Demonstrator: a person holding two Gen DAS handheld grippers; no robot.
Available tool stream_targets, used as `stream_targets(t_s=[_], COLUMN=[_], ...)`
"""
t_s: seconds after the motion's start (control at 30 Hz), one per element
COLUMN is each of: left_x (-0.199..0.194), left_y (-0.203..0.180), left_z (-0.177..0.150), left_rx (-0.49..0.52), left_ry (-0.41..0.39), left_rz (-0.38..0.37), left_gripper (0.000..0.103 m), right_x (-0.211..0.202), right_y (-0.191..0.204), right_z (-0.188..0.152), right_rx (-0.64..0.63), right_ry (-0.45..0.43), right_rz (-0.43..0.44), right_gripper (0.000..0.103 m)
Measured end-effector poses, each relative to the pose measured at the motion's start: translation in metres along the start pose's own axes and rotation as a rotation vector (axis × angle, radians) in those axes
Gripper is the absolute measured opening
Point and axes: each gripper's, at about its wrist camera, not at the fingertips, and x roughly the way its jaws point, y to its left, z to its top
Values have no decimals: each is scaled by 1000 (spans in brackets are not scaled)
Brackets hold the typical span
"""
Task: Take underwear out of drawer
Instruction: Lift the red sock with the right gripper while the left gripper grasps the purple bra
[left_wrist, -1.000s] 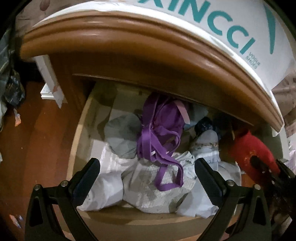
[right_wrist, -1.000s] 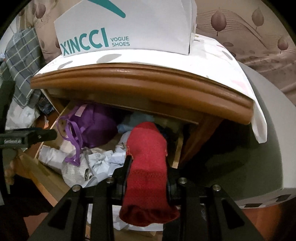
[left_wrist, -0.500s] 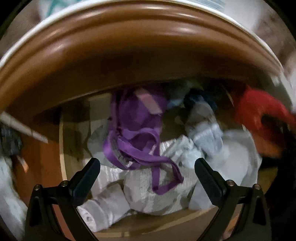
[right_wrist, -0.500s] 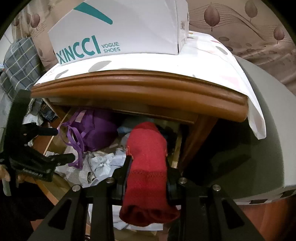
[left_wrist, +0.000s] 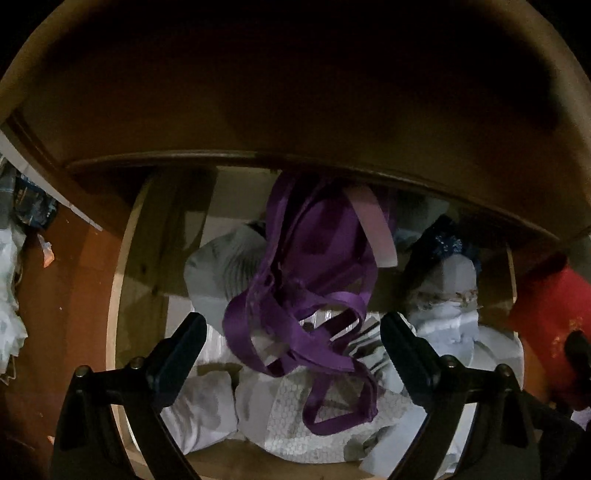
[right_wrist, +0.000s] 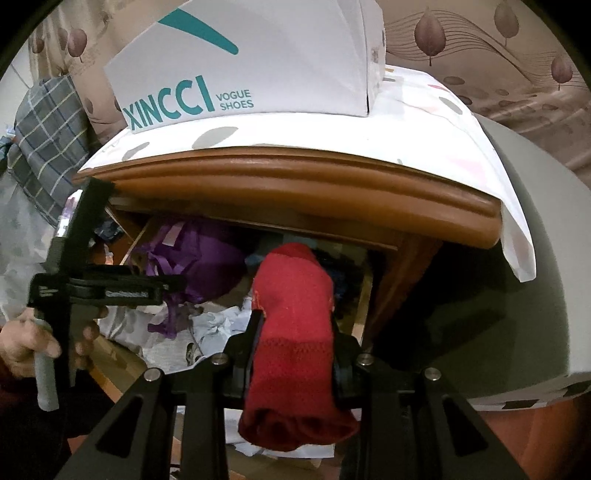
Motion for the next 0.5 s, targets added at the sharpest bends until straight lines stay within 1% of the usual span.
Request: stream_targets(t_s=[0.13,0.2,0.27,0.3,0.33,0.4,0.43,0.47,0.5], left_x=[-2,-3,-4,-5,-5,-5,-4,-4,-4], left_y=[0,-2,-1,0,0,-1,-3,-4,-5], left_z=[2,4,6,6,7,6,4,3,2], left_rx=[-43,-57,-91,-114,-127,-155,-160,-162,-157], left_ry=[-27,-47,-75,-87,-91,-100,-102,-105,-105], left_rz=[2,18,23,12,2,-12,-11,3,11], left_gripper=[93,92,77,63,55,50,39,32,15], right_x=[-1,-2,-2,-2,-3,-5,-5,-6,-6], right_y=[0,1,0,1,1,1,1,1,0], right_z=[-1,-2,-1,-1,-1,0,0,0,0], right_rx=[-2,-3,2,0,-1,1,1,4,6], right_ry=[-5,-5,-7,-7,-10,-16,-19,-21,-22], right_rz=[1,3,10,11,13,17,20,19,19], right_gripper=[30,30,30,30,30,30,30,30,30])
